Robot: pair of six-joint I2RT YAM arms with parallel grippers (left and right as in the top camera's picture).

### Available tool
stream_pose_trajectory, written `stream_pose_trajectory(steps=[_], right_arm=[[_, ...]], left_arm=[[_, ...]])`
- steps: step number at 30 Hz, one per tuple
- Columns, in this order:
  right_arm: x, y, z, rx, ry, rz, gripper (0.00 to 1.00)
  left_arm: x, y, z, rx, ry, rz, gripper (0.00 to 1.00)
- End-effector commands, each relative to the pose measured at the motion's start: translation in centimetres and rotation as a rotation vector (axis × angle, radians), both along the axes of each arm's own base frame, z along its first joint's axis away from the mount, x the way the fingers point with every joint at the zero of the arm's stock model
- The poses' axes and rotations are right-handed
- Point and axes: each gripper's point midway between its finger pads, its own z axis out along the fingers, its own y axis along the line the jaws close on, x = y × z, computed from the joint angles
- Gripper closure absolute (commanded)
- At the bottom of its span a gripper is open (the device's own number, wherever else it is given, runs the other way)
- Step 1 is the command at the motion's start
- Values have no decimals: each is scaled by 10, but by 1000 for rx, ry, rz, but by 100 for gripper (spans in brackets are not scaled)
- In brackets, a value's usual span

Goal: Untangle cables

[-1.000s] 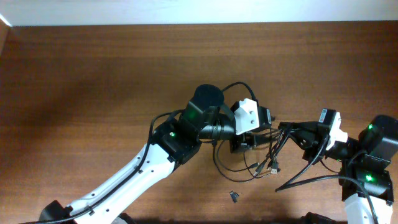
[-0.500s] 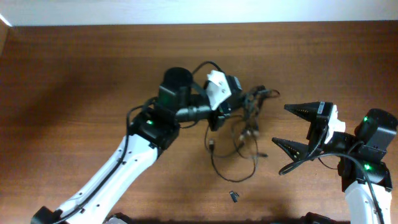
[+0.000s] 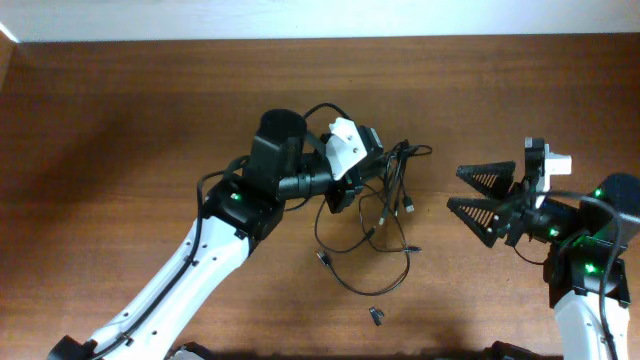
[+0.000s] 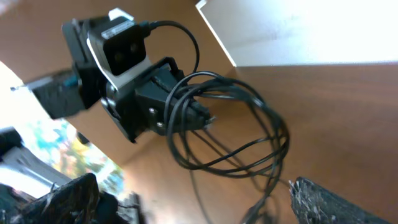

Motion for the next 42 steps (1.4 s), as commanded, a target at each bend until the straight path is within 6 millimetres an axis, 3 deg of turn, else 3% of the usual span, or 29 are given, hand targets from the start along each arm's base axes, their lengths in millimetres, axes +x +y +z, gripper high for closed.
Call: stream_pose_trajectory(steps=[1, 6, 13, 18, 24, 30, 33, 39, 42], right_arm=[[-1, -1, 3, 83, 174, 2, 1], [-1, -1, 3, 103, 216, 1, 10], [-1, -1, 3, 102, 216, -2, 12], [1, -2, 3, 101, 217, -12, 14], [1, -2, 3, 101, 217, -14, 32], [1, -2, 3, 101, 217, -14, 65], [1, -2, 3, 101, 217, -14, 70], [1, -2, 3, 102, 218, -13, 96], [0, -1, 3, 102, 218, -10, 96]], left_arm=[[13, -1, 8, 64, -110, 141, 100], [6, -21, 10, 110, -184, 213, 100], [-25, -55, 11, 86, -200, 112, 100], [-37, -77, -8, 104, -181, 54, 100], [-39, -91, -14, 94, -189, 32, 100], [-38, -93, -10, 78, -202, 35, 100], [-38, -93, -11, 79, -201, 35, 100], [-27, -88, -11, 98, -219, 100, 100], [-12, -78, -11, 128, -243, 193, 100]])
